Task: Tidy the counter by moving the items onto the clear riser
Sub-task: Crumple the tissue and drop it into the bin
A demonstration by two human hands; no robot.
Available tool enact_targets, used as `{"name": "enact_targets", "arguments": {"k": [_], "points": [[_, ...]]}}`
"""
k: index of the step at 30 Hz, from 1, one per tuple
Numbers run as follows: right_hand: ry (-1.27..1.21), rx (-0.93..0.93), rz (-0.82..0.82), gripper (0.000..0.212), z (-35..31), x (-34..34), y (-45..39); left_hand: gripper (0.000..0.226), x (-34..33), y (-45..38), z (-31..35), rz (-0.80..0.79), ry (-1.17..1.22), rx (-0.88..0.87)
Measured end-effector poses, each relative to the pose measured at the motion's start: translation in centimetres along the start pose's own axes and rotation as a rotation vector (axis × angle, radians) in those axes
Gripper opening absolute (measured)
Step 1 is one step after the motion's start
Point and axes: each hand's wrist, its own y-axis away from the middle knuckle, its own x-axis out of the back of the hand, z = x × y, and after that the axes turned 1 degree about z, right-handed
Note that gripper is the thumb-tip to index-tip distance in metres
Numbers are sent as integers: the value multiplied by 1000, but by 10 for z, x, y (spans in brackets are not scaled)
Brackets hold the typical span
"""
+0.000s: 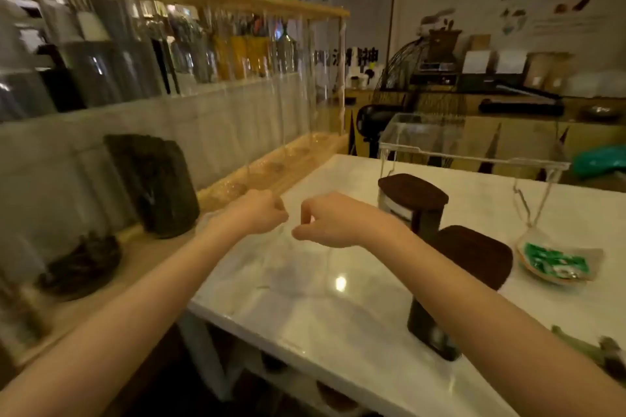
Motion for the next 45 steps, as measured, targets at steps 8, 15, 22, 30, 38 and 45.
{"name": "enact_targets", "arguments": {"k": [8,15,22,30,38,45], "points": [[259,-29,34,32,5,-61,-29,30,-33,24,-47,104,-261,31],[285,-34,80,34,6,-87,-32,35,-55,40,-79,166,-168,40],[210,19,226,25,6,-97,-18,23,-64,48,-82,265,58,43],[-34,29,438,32,-8,-75,31,16,-43,82,-42,282,161,-114],[-230,32,498,26,-4,-56,142,17,-29,155,40,253,268,-264],[-328,-169,560,22,38,-74,287,17,-71,233,138,114,333,-420]]}}
